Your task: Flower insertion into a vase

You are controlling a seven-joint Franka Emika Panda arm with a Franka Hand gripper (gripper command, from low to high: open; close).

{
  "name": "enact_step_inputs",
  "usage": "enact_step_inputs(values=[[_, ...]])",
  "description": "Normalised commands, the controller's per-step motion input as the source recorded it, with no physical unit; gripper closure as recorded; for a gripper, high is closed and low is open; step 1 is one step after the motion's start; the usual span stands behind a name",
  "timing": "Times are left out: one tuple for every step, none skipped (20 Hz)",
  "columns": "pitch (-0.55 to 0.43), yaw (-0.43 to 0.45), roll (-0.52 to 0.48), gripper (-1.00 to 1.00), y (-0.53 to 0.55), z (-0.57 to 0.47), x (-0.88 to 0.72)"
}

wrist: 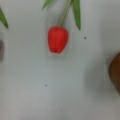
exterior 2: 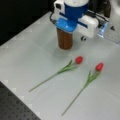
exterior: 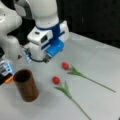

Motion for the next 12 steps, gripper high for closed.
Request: enact_step_inputs(values=[[-0.014, 0.122, -0.085, -1.0, -0.17, -0.13, 0.25], [-0.04, 0.089, -0.058, -1.0, -0.14, -0.11, 0.24], [-0.044, 0.081, -0.051, -1.0, -0.12, -0.09, 0.23], [-0.052, 0.052, -0.025, -1.0, -0.1, -0.1, 0.25], [-0.05, 0.049, -0.019, -1.0, -0.08, -0.1, 0.26], [-0.04, 0.05, -0.016, -1.0, -0.07, -0.09, 0.25], [-0.029, 0.052, -0.015, -1.0, -0.07, -0.08, 0.23], [-0.025, 0.029, -0.036, -1.0, -0.07, -0.1, 0.23], [-0.016, 0.019, -0.045, -1.0, -0.08, -0.14, 0.24], [-0.006, 0.009, -0.053, -1.0, -0.09, -0.2, 0.28], [0.001, 0.006, -0.054, -1.0, -0.1, -0.22, 0.3], [-0.006, 0.002, -0.049, -1.0, -0.12, -0.26, 0.32]])
